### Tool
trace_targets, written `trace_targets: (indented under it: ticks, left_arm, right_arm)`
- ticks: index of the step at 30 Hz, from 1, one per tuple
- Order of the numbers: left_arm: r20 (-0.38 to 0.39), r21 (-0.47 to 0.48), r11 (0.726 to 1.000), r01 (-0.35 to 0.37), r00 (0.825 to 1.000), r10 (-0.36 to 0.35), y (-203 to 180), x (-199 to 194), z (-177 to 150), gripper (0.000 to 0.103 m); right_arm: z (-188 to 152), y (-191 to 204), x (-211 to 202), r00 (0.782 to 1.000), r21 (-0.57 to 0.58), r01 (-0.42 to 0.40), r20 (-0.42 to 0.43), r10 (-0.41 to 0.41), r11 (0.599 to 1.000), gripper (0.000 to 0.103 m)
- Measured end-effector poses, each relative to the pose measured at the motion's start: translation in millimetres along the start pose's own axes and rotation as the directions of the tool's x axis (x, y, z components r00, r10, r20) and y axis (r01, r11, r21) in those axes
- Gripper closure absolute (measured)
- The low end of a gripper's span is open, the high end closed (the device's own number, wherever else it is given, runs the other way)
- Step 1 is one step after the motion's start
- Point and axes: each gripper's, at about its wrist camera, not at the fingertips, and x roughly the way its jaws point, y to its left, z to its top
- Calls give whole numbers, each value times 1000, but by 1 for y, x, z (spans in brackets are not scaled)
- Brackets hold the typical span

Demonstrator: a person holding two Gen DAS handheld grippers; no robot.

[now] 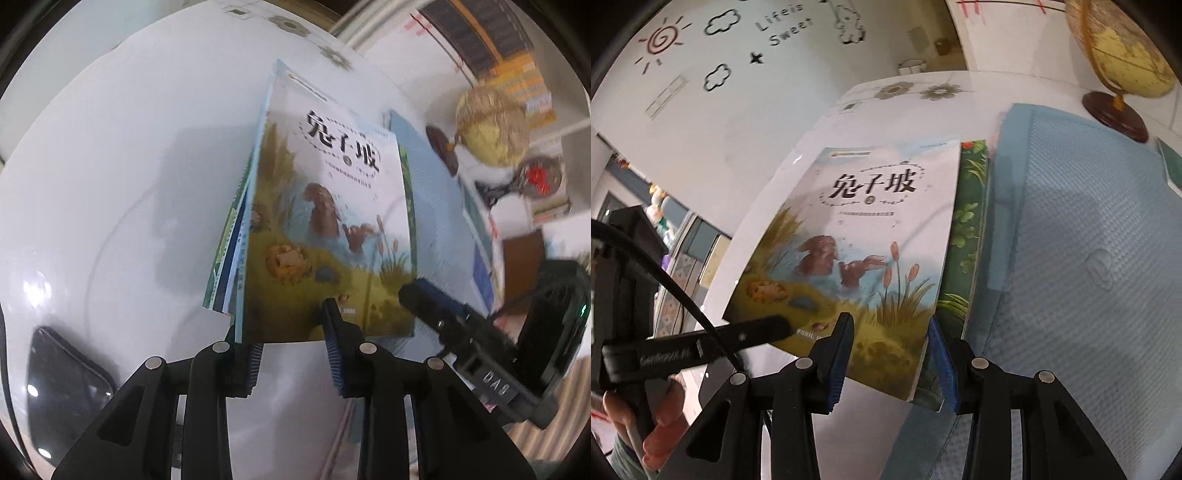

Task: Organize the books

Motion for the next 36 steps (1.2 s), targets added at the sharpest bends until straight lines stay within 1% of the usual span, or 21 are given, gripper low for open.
trace_targets:
  ticks: [1,3,7,12,17,20,22,23,24,26,27,28,29,30,31,33,34,36]
  left_arm:
    - [-7,25,1000,-7,1000,7,-4,1,0,76]
    - [-21,65,998,9,1000,-8,-13,5,0,76]
    - [-41,106,994,35,999,-31,-23,15,-1,76]
    - [-57,132,990,48,998,-41,-27,16,-8,76]
    - [-68,132,989,73,996,-64,-30,17,-12,76]
    - [-104,150,980,132,988,-117,-34,13,-21,76]
    - [-151,194,969,156,980,-128,-38,10,-34,76]
    - [-149,213,966,149,982,-119,-39,6,-37,76]
    - [-131,229,964,138,985,-110,-38,-1,-38,76]
    - [-79,221,969,111,992,-96,-36,-12,-26,76]
    - [-38,198,976,90,996,-84,-33,-18,-14,76]
    - [19,155,986,57,998,-60,-28,-24,1,75]
    - [72,106,994,10,997,-18,-22,-27,18,76]
    - [110,71,997,-29,994,21,-17,-29,32,76]
    - [154,36,996,-85,985,79,-11,-29,48,75]
    - [176,-19,983,-184,967,184,-1,-22,64,75]
    - [166,-42,977,-207,963,212,4,-16,68,76]
    - [130,-64,971,-230,963,237,10,-3,67,76]
  right_arm:
    - [0,-1,-1,1000,8,5,5,-5,1000,62]
    - [-1,-1,-6,999,16,28,24,-29,999,62]
    - [-7,-6,-16,998,32,47,40,-48,998,62]
    - [-21,-5,-20,998,49,53,34,-55,997,61]
    - [-30,7,-22,999,27,27,39,-28,999,62]
    - [-32,7,-28,997,18,56,51,-57,998,62]
    - [-30,-4,-36,996,45,60,65,-63,997,62]
    - [-28,-8,-38,994,55,72,75,-76,996,61]
    - [-25,-12,-39,993,59,85,83,-89,995,57]
    - [-10,-21,-40,986,66,119,105,-126,991,53]
    - [-2,-25,-39,983,72,139,114,-147,988,52]
    - [8,-30,-37,978,82,165,118,-174,983,50]
    - [14,-33,-34,973,92,194,109,-203,977,45]
    - [21,-37,-28,969,101,220,90,-229,970,45]
    - [28,-41,-22,968,113,234,65,-242,966,45]
    - [38,-49,-12,974,156,218,32,-226,963,45]
    - [40,-50,-9,974,172,219,20,-225,961,45]
    - [39,-47,-6,971,180,234,6,-239,955,45]
